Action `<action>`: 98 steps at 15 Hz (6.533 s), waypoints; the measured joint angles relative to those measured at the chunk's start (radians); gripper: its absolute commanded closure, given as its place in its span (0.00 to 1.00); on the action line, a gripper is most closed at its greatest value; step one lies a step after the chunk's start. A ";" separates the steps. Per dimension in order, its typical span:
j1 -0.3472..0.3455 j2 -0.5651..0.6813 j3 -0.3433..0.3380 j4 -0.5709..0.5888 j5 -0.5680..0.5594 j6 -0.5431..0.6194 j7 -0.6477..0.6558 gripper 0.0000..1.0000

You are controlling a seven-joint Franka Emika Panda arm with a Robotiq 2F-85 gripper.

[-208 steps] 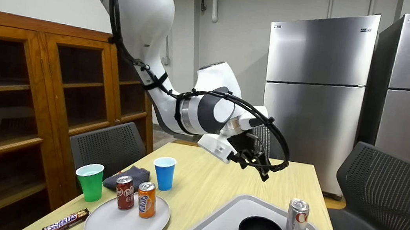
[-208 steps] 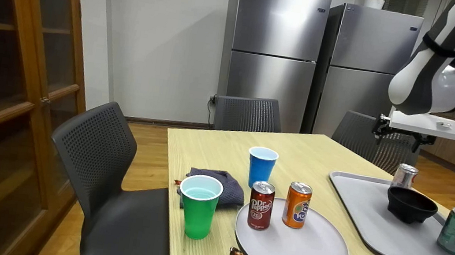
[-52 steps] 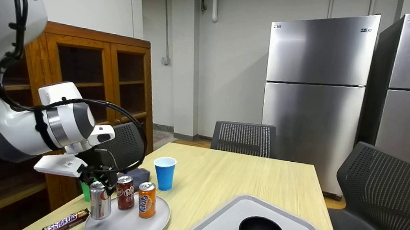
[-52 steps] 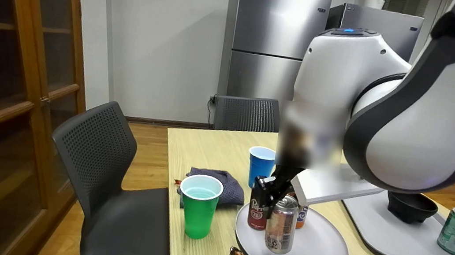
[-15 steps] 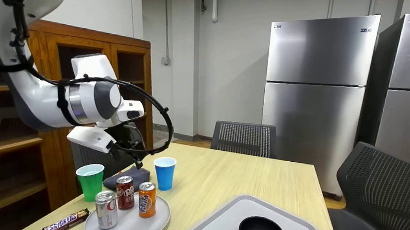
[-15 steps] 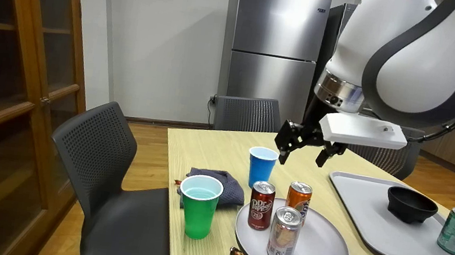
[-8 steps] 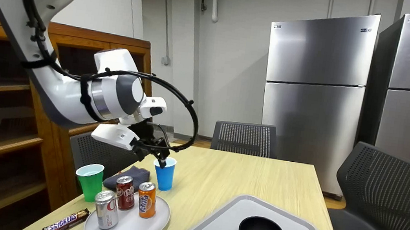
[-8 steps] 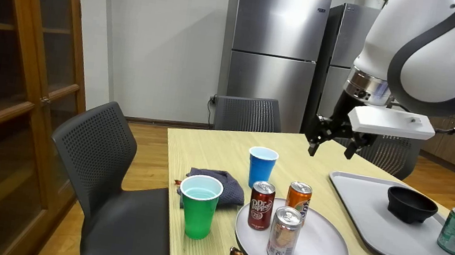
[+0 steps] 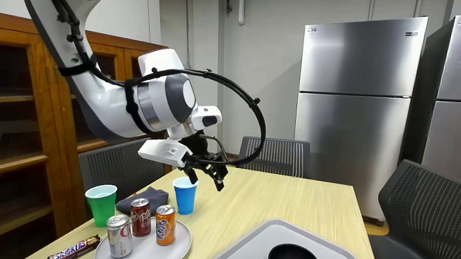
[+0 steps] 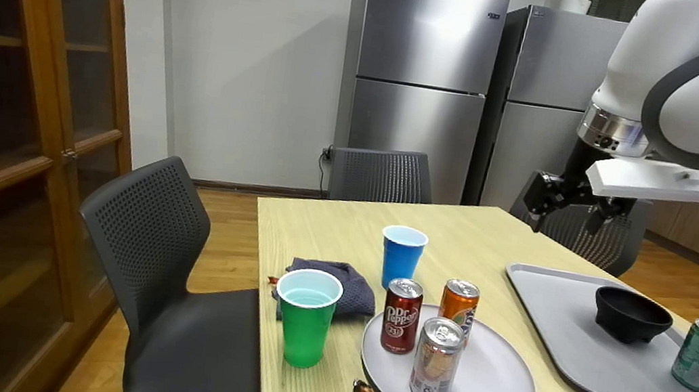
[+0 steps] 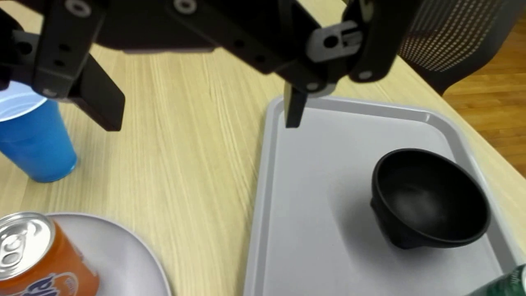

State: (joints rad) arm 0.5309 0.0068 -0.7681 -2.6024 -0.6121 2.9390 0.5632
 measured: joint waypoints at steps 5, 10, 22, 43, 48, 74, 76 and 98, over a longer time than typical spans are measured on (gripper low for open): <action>-0.035 -0.003 -0.070 0.027 -0.063 -0.044 0.059 0.00; -0.049 -0.016 -0.113 0.030 -0.097 -0.082 0.120 0.00; -0.123 -0.012 0.006 0.105 -0.072 -0.149 0.309 0.00; -0.550 -0.010 0.575 0.113 0.269 -0.109 -0.191 0.00; -0.607 -0.010 0.573 0.117 0.262 -0.109 -0.187 0.00; -0.798 0.014 0.422 0.051 0.160 -0.112 -0.001 0.00; -0.804 0.023 0.410 0.037 0.161 -0.112 -0.001 0.00; -0.773 0.308 0.352 0.101 0.510 -0.063 -0.022 0.00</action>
State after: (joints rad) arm -0.2421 0.3151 -0.4157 -2.5013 -0.1022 2.8760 0.5416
